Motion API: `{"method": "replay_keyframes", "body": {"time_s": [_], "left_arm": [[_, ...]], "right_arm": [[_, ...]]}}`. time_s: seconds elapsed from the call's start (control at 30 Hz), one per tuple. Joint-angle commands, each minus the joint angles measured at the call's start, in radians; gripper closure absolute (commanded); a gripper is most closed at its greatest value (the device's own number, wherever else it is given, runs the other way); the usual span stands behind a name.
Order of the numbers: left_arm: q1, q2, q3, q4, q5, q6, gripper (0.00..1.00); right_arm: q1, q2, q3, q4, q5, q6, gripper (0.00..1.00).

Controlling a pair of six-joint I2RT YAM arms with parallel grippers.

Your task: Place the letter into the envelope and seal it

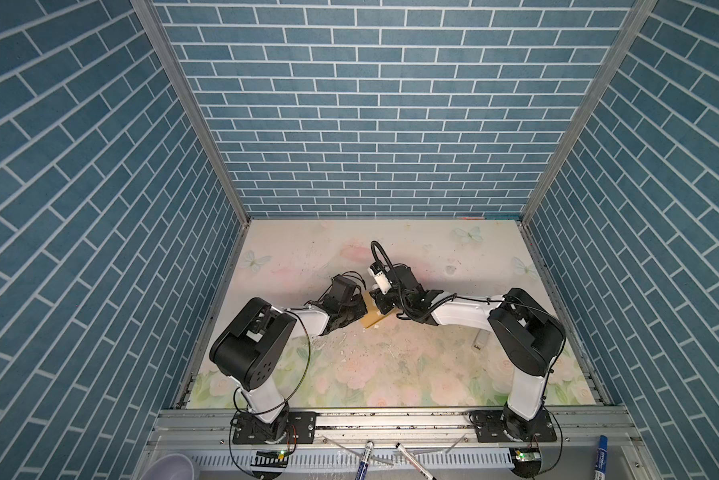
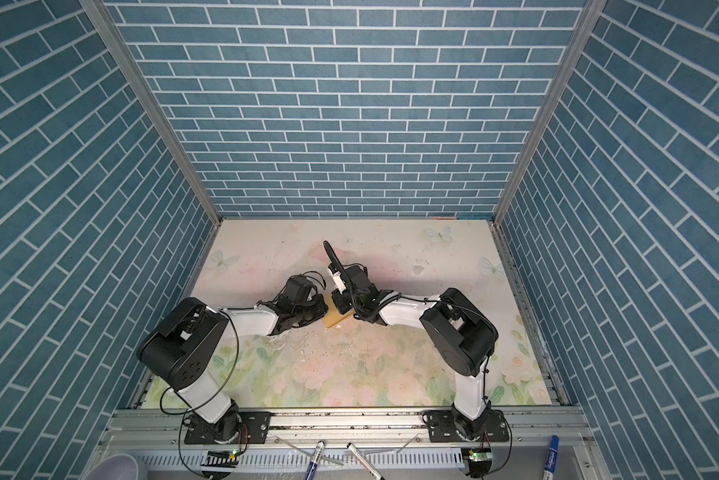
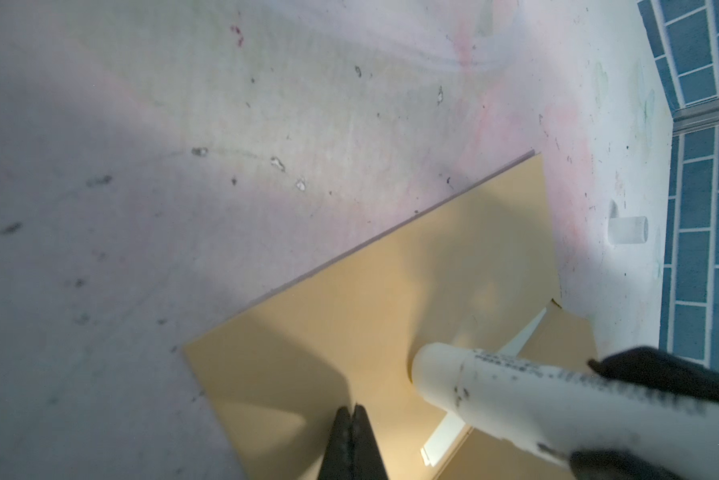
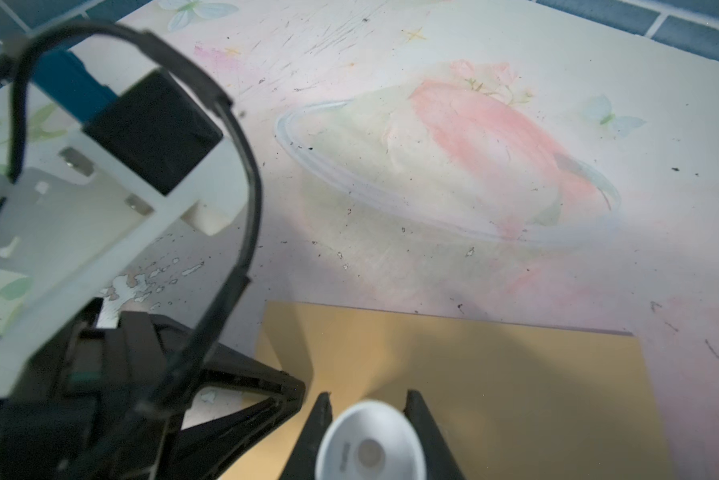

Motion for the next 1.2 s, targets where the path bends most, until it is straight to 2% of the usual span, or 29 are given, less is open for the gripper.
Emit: {"method": "replay_keyframes", "body": {"time_s": [0.0,0.5,1.17], "left_arm": [[0.007,0.042,-0.031,-0.068,-0.028,0.0,1.0],[0.007,0.057,-0.02,-0.118,-0.059,0.018,1.0],[0.007,0.077,-0.015,-0.172,-0.088,0.032,1.0]], "right_arm": [[0.009,0.019,0.062,0.018,0.009,-0.033,1.0],[0.011,0.04,0.065,-0.093,0.105,-0.075,1.0],[-0.023,0.03,0.045,-0.103,0.163,-0.06,1.0]]}}
